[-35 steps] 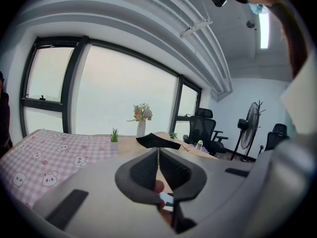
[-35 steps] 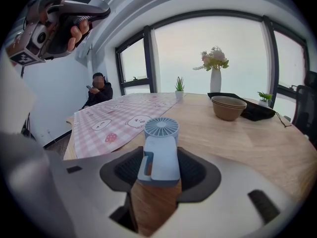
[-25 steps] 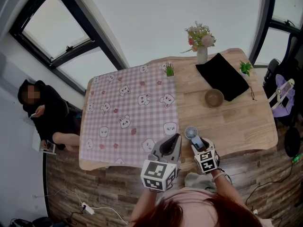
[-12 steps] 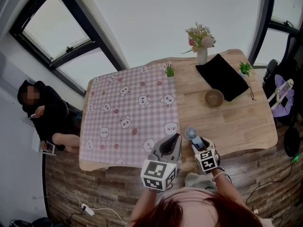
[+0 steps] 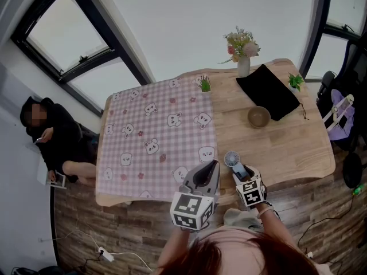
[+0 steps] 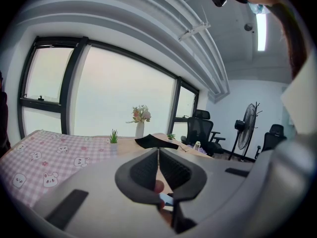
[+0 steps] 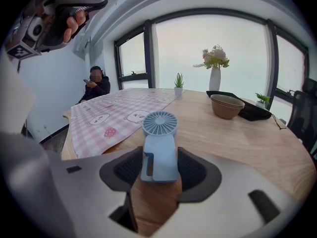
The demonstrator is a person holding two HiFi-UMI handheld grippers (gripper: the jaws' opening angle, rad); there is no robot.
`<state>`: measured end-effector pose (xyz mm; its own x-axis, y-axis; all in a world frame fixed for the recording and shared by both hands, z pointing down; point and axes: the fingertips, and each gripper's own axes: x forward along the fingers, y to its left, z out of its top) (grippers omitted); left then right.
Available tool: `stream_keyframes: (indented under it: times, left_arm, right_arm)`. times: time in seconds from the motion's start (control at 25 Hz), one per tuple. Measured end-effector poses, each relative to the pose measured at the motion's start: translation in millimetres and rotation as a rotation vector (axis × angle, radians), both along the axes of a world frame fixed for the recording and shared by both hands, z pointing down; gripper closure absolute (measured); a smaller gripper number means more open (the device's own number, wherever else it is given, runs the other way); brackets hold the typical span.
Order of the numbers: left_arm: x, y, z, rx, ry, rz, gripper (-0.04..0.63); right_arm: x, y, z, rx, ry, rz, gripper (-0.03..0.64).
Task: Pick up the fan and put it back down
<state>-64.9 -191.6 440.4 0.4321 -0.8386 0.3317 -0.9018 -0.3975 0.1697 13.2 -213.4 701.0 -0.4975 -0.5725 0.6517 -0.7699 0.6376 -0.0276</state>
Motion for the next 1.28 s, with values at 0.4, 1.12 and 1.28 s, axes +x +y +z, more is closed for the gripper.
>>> stream_keyframes:
  times: [0.4, 1.12, 1.28]
  left_arm:
    - [-3, 12, -3, 0.013, 0.003, 0.013, 0.581]
    - [-6, 46, -13, 0.044, -0.001, 0.045, 0.581]
    - [-8, 54, -15, 0.052, -0.003, 0.047, 0.581]
  right_arm:
    - [1, 6, -11, 0.043, -0.016, 0.031, 0.399]
    - [7, 33, -48, 0.110, -0.056, 0.119, 0.491]
    - [8, 37, -59, 0.127, -0.075, 0.141, 0.513]
